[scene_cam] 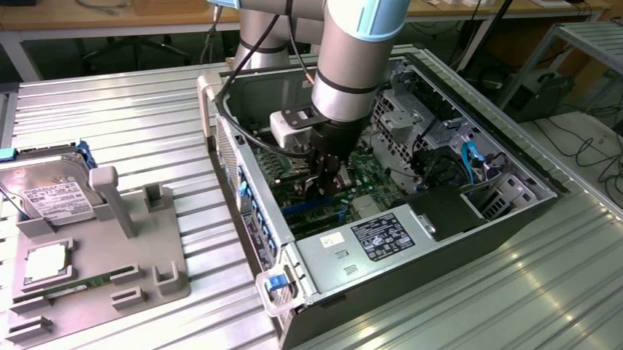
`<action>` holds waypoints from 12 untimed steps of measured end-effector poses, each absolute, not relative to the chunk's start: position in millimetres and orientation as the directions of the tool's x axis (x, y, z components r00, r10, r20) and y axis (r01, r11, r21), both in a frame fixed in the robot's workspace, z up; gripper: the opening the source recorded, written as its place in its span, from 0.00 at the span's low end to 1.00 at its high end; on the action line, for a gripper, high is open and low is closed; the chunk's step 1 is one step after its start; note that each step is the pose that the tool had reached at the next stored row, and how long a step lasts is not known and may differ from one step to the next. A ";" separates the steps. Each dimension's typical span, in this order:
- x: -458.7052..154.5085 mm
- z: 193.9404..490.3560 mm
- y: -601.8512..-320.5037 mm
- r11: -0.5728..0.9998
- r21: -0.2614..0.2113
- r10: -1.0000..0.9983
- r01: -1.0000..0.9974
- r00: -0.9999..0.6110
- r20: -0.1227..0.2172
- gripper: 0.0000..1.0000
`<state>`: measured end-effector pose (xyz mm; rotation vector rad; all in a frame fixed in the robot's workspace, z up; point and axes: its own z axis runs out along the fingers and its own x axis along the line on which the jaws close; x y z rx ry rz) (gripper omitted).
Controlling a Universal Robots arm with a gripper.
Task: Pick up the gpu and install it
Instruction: 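Insert the gpu into the slot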
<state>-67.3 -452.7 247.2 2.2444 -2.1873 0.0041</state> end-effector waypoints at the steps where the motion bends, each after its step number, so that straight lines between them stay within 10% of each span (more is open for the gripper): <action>1: -67.3 247.1 -452.7 -0.026 0.004 -1.000 -1.000 0.026 0.007 0.28; 12: -67.3 247.1 -455.3 -0.026 0.003 -1.000 -1.000 0.026 -0.009 0.28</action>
